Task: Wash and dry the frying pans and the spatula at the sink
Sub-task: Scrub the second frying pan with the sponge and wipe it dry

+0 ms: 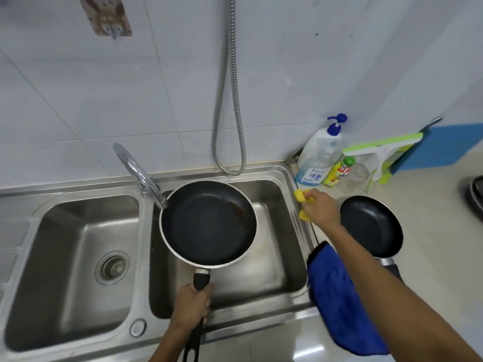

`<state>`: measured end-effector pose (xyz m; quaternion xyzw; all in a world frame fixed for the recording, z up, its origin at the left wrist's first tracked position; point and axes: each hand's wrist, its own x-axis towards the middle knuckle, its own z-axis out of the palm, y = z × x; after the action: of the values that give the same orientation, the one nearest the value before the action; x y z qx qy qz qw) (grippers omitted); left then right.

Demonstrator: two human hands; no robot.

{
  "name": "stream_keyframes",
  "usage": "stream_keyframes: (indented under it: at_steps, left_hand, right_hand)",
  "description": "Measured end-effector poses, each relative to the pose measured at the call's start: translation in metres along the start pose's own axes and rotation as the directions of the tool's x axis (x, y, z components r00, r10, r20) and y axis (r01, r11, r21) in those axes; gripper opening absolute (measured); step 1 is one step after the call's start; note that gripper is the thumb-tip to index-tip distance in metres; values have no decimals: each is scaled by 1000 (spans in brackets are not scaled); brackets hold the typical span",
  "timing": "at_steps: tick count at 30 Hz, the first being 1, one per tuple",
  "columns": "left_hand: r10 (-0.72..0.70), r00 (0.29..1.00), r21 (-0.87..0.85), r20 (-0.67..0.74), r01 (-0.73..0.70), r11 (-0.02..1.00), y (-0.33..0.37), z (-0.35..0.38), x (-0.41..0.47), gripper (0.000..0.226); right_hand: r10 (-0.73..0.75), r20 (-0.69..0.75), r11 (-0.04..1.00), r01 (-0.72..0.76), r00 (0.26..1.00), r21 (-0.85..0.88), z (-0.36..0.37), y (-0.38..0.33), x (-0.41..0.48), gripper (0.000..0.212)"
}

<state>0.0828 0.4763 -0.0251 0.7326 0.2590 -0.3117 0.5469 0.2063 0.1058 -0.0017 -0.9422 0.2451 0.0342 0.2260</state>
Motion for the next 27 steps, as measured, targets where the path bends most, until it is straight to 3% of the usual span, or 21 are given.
stream_keyframes:
  at_steps: [7,13,19,24,27]
  left_hand:
    - [-17,999,-24,31,18,1000,-7,15,-1,30]
    - [-21,1000,-16,-7,21,1000,-4,26,-5,32]
    - [-22,1000,-50,-14,21,999,-9,35,-7,24]
    - [-33,999,-48,13,34,998,-9,39,-8,27]
    - [-19,1000,-44,22,20,999,-8,43,-10,27]
  right_hand:
    - [-2,42,956,15,999,-292,25,34,37,35]
    - [-34,51,950,48,998,-307,48,44,41,46]
    - [-161,-50,924,133,986,-359,48,56,28,46]
    - [-360,-107,870,293,927,-396,40,68,-36,45]
    - [-328,-68,871,274,942,-409,41,90,-85,47]
